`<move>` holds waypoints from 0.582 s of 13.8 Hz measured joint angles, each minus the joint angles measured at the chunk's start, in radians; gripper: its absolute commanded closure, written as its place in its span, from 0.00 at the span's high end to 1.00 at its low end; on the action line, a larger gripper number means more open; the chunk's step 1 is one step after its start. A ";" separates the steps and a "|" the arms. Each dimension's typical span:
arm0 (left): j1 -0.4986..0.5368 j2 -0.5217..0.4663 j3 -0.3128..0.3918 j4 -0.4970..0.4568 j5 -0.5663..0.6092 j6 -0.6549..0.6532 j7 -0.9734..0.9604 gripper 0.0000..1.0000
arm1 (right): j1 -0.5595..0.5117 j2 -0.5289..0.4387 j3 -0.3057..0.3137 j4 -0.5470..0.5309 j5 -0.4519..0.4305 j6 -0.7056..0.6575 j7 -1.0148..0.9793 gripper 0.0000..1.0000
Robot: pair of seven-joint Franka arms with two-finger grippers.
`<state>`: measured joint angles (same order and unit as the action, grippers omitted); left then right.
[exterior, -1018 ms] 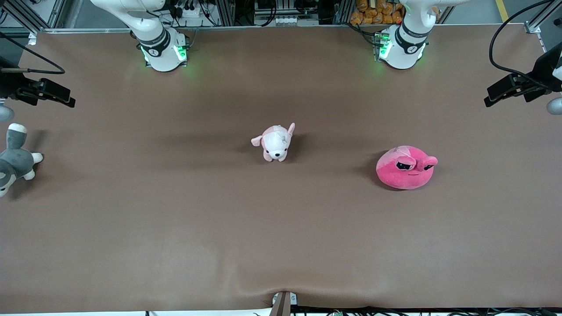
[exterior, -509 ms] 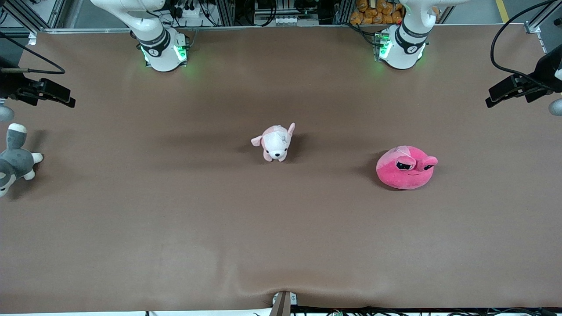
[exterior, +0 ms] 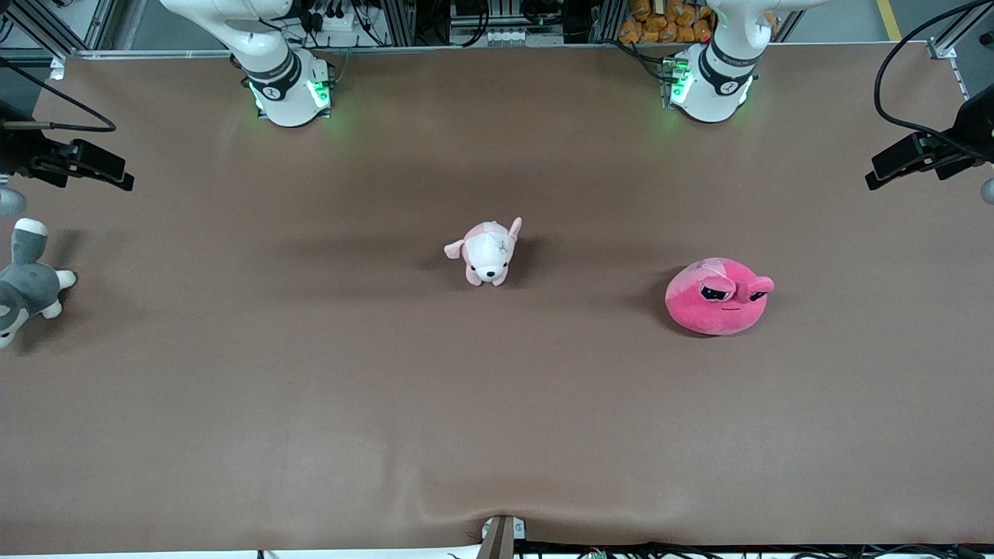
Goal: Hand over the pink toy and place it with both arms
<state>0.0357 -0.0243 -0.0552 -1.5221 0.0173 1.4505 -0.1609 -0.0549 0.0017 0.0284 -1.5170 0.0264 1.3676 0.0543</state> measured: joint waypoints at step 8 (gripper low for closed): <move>0.000 0.018 -0.001 0.000 0.000 -0.008 0.000 1.00 | 0.000 0.001 0.000 0.000 0.000 0.000 0.000 1.00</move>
<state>0.0357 -0.0060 -0.0561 -1.5225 0.0173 1.4422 -0.1609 -0.0549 0.0023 0.0284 -1.5170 0.0263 1.3676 0.0543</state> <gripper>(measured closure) 0.000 0.000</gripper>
